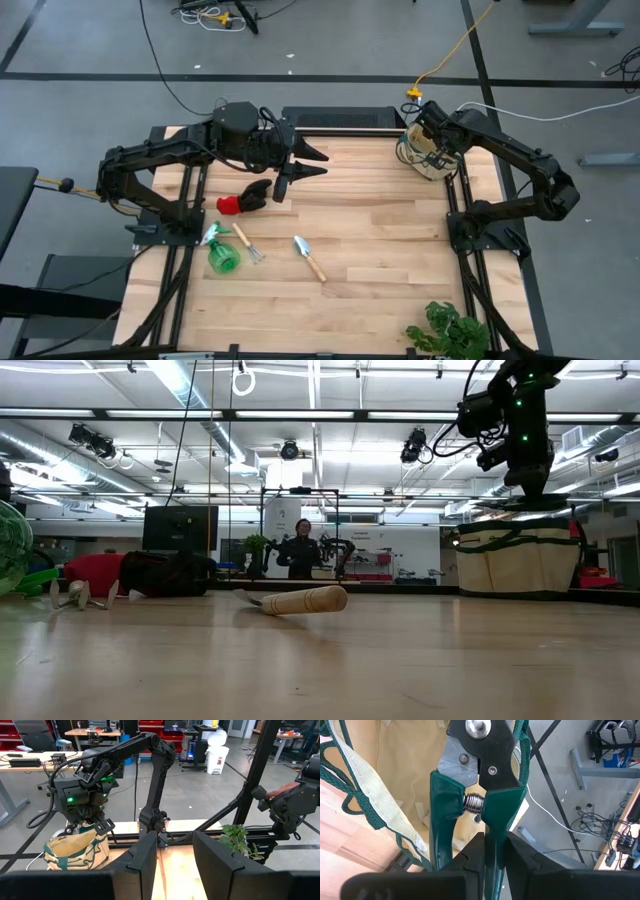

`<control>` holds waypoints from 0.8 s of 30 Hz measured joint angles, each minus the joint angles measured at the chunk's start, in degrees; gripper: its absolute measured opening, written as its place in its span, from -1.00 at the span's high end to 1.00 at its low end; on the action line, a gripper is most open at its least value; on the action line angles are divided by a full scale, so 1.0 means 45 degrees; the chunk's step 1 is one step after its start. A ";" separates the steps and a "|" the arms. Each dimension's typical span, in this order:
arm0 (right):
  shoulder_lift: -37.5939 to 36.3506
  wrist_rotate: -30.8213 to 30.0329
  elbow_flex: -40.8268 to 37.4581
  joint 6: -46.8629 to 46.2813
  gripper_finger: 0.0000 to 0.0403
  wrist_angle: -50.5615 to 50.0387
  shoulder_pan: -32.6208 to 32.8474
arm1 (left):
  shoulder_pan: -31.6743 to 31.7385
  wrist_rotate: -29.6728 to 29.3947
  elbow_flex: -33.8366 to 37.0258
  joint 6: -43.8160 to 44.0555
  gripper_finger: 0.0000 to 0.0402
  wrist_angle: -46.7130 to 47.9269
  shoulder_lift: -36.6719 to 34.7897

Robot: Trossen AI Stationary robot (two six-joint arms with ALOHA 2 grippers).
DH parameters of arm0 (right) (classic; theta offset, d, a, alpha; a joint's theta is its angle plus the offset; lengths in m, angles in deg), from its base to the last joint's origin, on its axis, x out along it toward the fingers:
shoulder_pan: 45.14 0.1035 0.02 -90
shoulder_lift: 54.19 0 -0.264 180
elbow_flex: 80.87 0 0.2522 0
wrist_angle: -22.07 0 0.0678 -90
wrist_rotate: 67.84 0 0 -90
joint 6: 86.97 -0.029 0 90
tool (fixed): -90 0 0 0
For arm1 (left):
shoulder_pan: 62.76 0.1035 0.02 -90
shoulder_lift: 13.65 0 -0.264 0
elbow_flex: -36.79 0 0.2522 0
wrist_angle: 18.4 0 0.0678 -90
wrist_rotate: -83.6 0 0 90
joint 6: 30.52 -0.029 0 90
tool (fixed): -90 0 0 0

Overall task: Pick & Place Garden tools in Gardening bag
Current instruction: Put the shear scissor into the gardening bag, then put the green spray bottle into the gardening bag

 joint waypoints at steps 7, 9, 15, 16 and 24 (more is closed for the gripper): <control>0.0000 0.0000 0.0000 -0.0218 0.48 0.0284 0.0005 | 0.0000 0.0000 -0.0002 -0.0005 0.34 0.0000 0.0000; 0.0000 -0.0023 0.0000 -0.0334 0.36 0.0367 0.0005 | 0.0000 0.0000 -0.0001 0.0000 0.34 -0.0001 0.0000; 0.0000 0.0029 0.0000 -0.0494 0.06 0.0573 0.0005 | 0.0000 0.0000 -0.0003 -0.0002 0.34 -0.0005 0.0000; 0.0000 0.0083 0.0000 -0.0478 0.03 0.0571 0.0005 | 0.0000 0.0000 -0.0001 -0.0005 0.34 -0.0005 0.0000; 0.0000 0.0106 0.0000 -0.0448 -0.07 0.0695 0.0005 | 0.0000 0.0000 -0.0003 -0.0005 0.34 0.0000 0.0000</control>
